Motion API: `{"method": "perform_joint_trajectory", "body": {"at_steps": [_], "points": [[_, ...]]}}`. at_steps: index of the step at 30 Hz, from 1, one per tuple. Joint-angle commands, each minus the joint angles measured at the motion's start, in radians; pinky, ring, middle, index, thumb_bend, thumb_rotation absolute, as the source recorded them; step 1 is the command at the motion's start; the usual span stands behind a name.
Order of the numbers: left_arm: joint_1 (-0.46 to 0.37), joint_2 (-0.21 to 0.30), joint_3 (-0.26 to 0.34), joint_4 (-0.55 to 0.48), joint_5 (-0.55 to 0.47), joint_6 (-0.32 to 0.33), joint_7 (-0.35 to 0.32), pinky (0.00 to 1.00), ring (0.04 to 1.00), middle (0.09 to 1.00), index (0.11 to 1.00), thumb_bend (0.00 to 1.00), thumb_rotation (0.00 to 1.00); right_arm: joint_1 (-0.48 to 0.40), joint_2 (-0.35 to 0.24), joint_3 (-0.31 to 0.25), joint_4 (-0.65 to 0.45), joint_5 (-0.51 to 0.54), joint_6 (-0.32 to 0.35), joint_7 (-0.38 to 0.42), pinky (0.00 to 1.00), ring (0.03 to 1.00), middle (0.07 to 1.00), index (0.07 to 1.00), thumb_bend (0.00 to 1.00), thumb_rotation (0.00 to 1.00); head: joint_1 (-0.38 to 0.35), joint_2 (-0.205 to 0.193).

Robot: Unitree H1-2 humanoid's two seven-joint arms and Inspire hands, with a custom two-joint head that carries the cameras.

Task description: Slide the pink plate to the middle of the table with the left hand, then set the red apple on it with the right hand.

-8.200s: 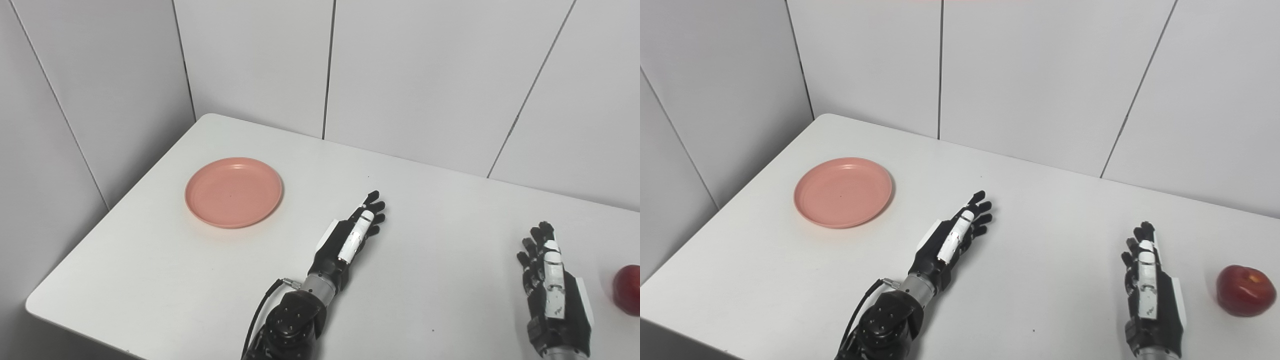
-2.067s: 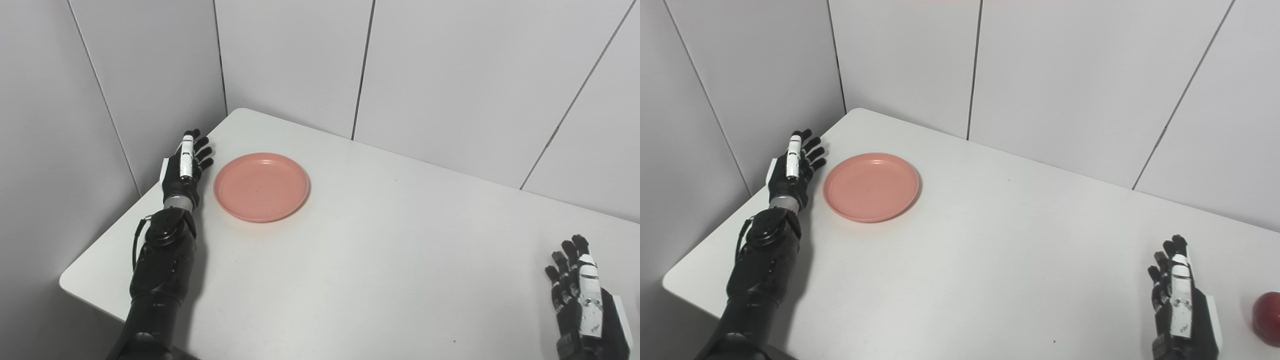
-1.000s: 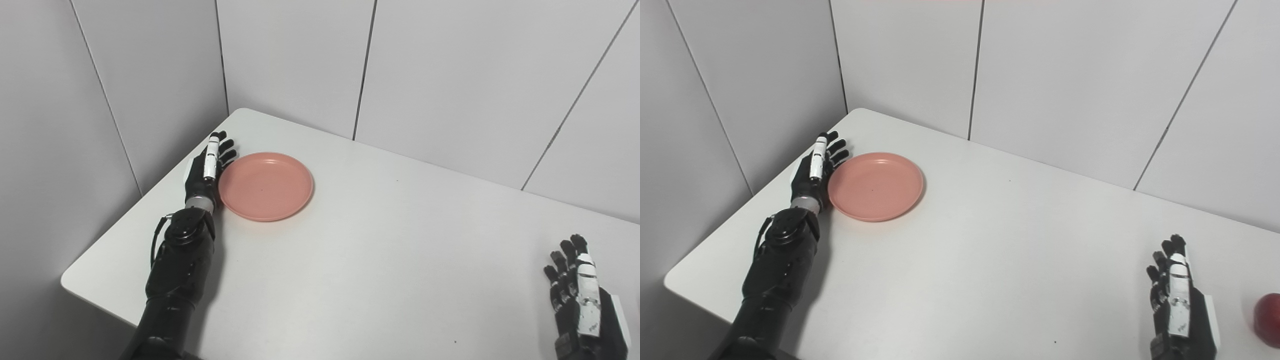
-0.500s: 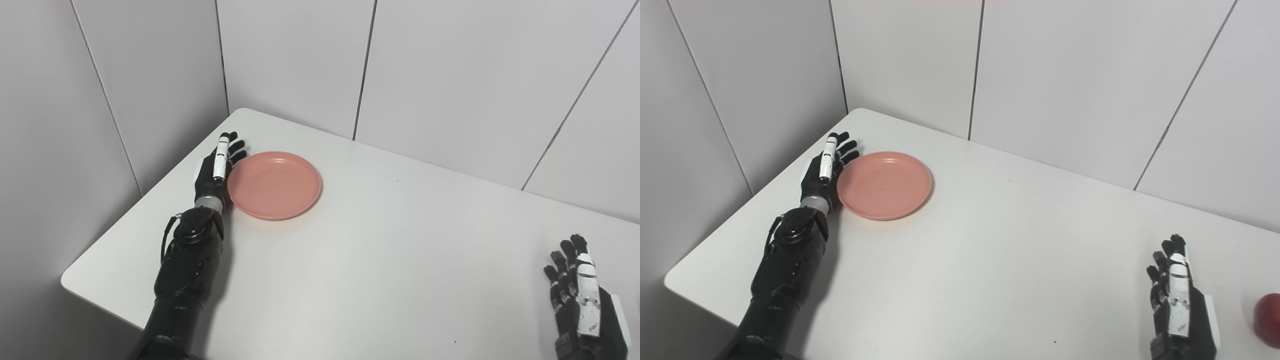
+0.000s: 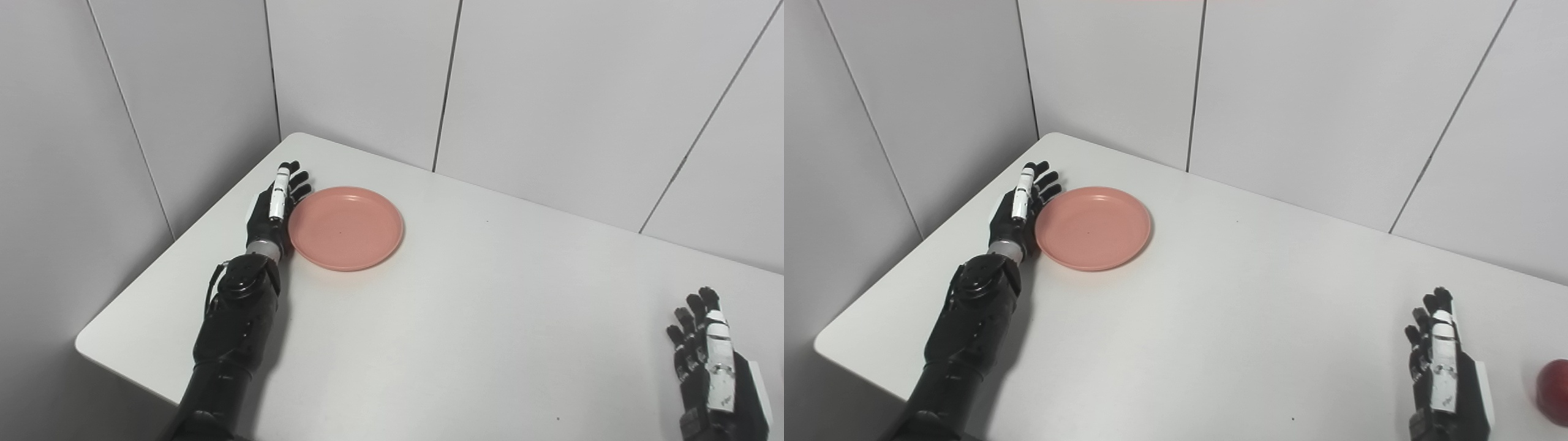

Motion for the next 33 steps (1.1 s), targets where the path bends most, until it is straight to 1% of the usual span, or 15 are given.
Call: {"method": "perform_joint_trajectory", "body": {"at_steps": [1, 4, 7, 18, 24, 33], "points": [[-0.036, -0.011, -0.017, -0.007, -0.009, 0.016, -0.027, 0.90, 0.896, 0.901, 0.881, 0.33, 1.00, -0.023, -0.004, 0.000, -0.029, 0.003, -0.021, 0.011, 1.00, 1.000, 1.000, 1.000, 0.09, 1.00, 0.001, 0.001], [-0.039, -0.016, -0.024, -0.005, -0.004, 0.019, -0.024, 0.90, 0.892, 0.894, 0.873, 0.33, 1.00, -0.022, -0.003, 0.001, -0.039, -0.001, -0.002, 0.005, 1.00, 1.000, 1.000, 1.000, 0.10, 1.00, -0.002, 0.003], [-0.042, -0.018, -0.029, -0.004, 0.000, 0.023, -0.023, 0.90, 0.892, 0.891, 0.869, 0.33, 1.00, -0.022, -0.005, 0.003, -0.038, -0.004, 0.001, 0.006, 1.00, 1.000, 1.000, 1.000, 0.12, 1.00, -0.005, 0.004], [-0.053, -0.033, -0.064, -0.006, 0.017, 0.039, -0.016, 0.87, 0.877, 0.882, 0.862, 0.32, 1.00, -0.021, -0.001, 0.005, -0.030, -0.011, -0.018, 0.005, 1.00, 1.000, 1.000, 1.000, 0.12, 1.00, -0.019, 0.008], [-0.060, -0.044, -0.082, 0.017, 0.026, 0.035, -0.024, 0.87, 0.875, 0.882, 0.865, 0.33, 1.00, -0.021, -0.001, 0.006, -0.021, -0.028, -0.030, 0.004, 1.00, 1.000, 1.000, 1.000, 0.12, 1.00, -0.024, 0.010], [-0.060, -0.058, -0.106, 0.028, 0.033, 0.034, -0.037, 0.88, 0.878, 0.885, 0.867, 0.32, 1.00, -0.022, -0.001, 0.008, -0.021, -0.030, -0.029, 0.008, 1.00, 1.000, 1.000, 1.000, 0.13, 1.00, -0.031, 0.012]]}}
